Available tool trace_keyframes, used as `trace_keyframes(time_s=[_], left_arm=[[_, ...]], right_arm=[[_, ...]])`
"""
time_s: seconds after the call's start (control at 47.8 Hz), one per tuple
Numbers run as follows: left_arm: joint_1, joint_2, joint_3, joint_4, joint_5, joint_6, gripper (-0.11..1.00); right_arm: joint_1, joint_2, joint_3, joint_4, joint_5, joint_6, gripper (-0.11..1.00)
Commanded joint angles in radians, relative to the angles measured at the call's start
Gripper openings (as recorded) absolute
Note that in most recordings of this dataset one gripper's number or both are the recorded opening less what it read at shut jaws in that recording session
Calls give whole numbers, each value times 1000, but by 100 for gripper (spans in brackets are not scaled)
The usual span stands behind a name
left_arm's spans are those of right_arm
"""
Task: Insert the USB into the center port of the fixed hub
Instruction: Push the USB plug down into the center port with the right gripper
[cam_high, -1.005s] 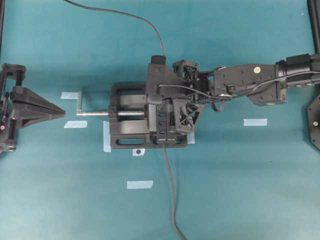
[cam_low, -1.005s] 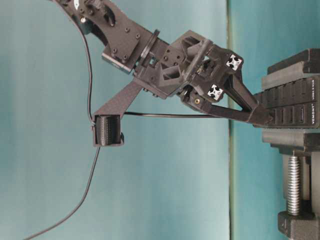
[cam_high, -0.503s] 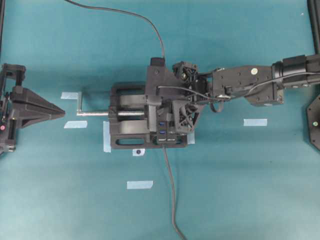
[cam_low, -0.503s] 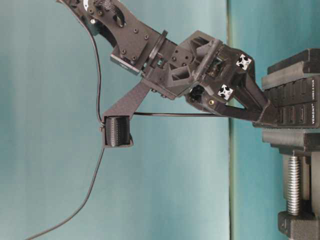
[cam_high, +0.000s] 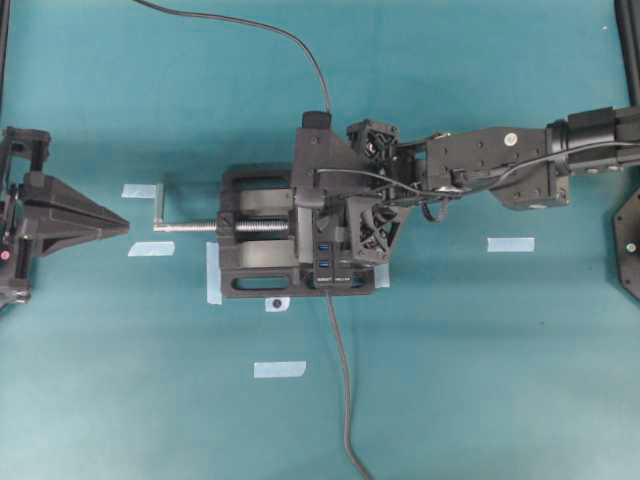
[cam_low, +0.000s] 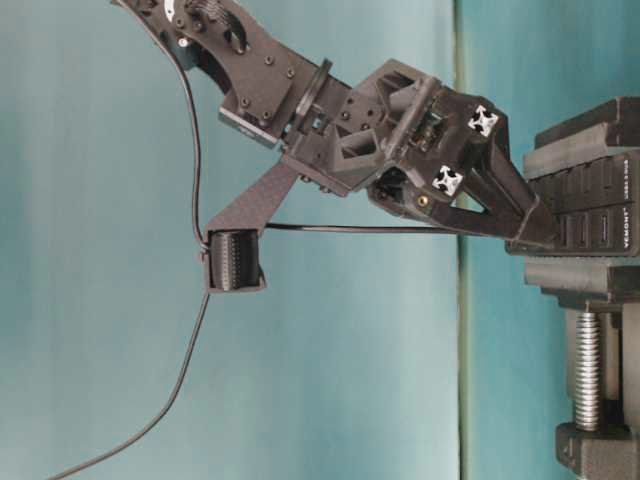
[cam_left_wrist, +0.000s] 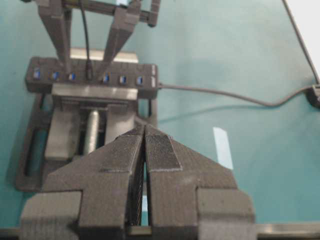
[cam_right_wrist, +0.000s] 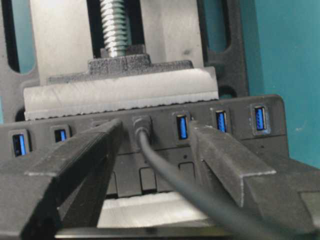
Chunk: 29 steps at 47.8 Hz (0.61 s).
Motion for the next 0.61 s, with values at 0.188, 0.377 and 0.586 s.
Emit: trace_keyframes(time_s=[0.188,0.377,0.586], left_arm=[[0,5,-11,2,-9,-2,0],[0,3,-11,2,-11,-2,0],[0,3,-12,2,-9,-2,0]], right_arm=[[9,-69,-11,3,26,2,76],[11,-87,-11,3,32,0,76],[15,-124,5,2,40,-5,76]])
